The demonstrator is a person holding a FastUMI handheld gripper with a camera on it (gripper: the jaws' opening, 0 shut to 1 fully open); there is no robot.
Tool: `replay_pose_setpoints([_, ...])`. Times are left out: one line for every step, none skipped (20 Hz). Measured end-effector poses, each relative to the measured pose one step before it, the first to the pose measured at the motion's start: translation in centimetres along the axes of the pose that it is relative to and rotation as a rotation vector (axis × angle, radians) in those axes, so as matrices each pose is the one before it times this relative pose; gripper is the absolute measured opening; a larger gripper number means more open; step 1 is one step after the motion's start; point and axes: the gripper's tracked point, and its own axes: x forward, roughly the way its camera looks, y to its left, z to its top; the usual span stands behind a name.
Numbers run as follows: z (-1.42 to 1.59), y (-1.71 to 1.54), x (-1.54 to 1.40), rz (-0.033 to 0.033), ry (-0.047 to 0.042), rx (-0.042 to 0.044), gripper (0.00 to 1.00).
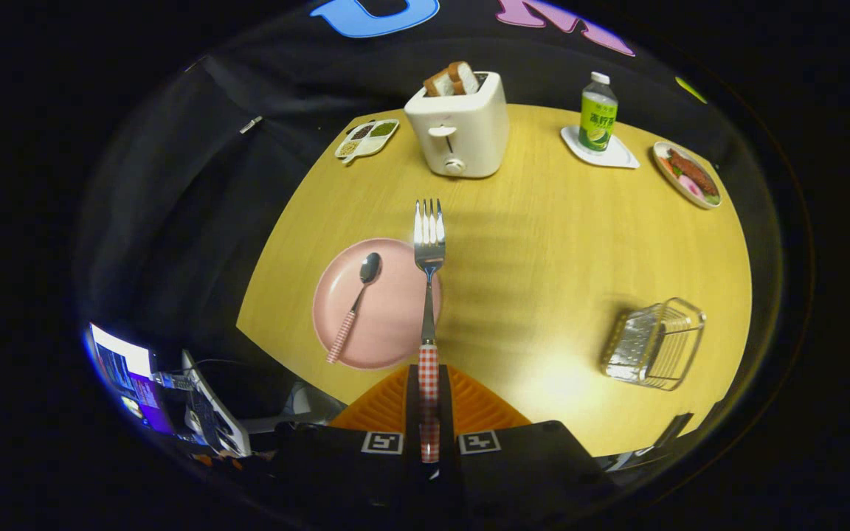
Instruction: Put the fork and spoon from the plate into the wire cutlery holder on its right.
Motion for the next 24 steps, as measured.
replay_pose_setpoints([-0.145, -1.501, -1.167, -0.01433, 0.00375, -0.00536, 0.13])
replay_pose_setpoints([-0.325, -1.314, -1.021, -0.00623, 0.00838, 0.00784, 0.13])
replay_pose_setpoints([-0.334, -1.482, -1.106, -0.00234, 0.01276, 0.01517, 0.13])
replay_pose_setpoints([-0.469, -1.665, -0.863, -0.00692, 0.01770, 0.01321, 0.13])
replay_pose_setpoints([-0.522, -1.719, -0.846, -0.01079, 0.02470, 0.00734, 0.13])
replay_pose_setpoints([-0.620, -1.420, -0.743, -0.01382, 0.02321, 0.00779, 0.12])
replay_pose_setpoints([-0.541, -1.529, -0.694, -0.01131, 0.03140, 0.00293, 0.12])
replay_pose_setpoints([-0.422, -1.366, -0.470, -0.00700, 0.02713, 0.00168, 0.13])
replay_pose_setpoints([-0.703, -1.159, -0.431, -0.01034, 0.03712, 0.00076, 0.13])
replay_pose_setpoints([-0.883, -1.257, -0.303, -0.01326, 0.05221, -0.00613, 0.13])
replay_pose_setpoints([-0.627, -1.040, -0.246, -0.01066, 0.04708, -0.01819, 0.13])
replay_pose_setpoints([-0.834, -0.905, 0.141, -0.01168, 0.05789, -0.01767, 0.13])
replay_pose_setpoints([-0.416, -1.046, 0.114, -0.02057, 0.05288, -0.02025, 0.13])
replay_pose_setpoints([-0.260, -0.850, 0.091, -0.01343, 0.04634, -0.01844, 0.13])
replay_pose_setpoints([-0.157, -0.380, 0.282, -0.00163, 0.05317, -0.01457, 0.13])
replay_pose_setpoints([-0.170, -0.233, 0.484, -0.00205, 0.05307, -0.01133, 0.13])
replay_pose_setpoints([-0.074, -0.281, 0.354, -0.00517, 0.05657, -0.01481, 0.13])
replay_pose_setpoints([-0.061, -0.270, 0.453, -0.00576, 0.05049, -0.01517, 0.13])
replay_pose_setpoints([0.191, -0.166, 0.324, -0.00633, 0.04475, -0.00652, 0.13])
replay_pose_setpoints([0.115, -0.148, 0.276, -0.00449, 0.04172, -0.00358, 0.13])
replay_pose_setpoints([0.390, -0.114, 0.317, -0.00521, 0.03473, -0.00339, 0.13])
replay_pose_setpoints([0.481, -0.106, 0.293, -0.00042, 0.02883, 0.00157, 0.13])
replay_pose_setpoints([0.417, -0.062, 0.223, 0.00175, 0.02626, 0.00736, 0.12])
replay_pose_setpoints([0.413, -0.071, 0.287, -0.00162, 0.02552, 0.01029, 0.13])
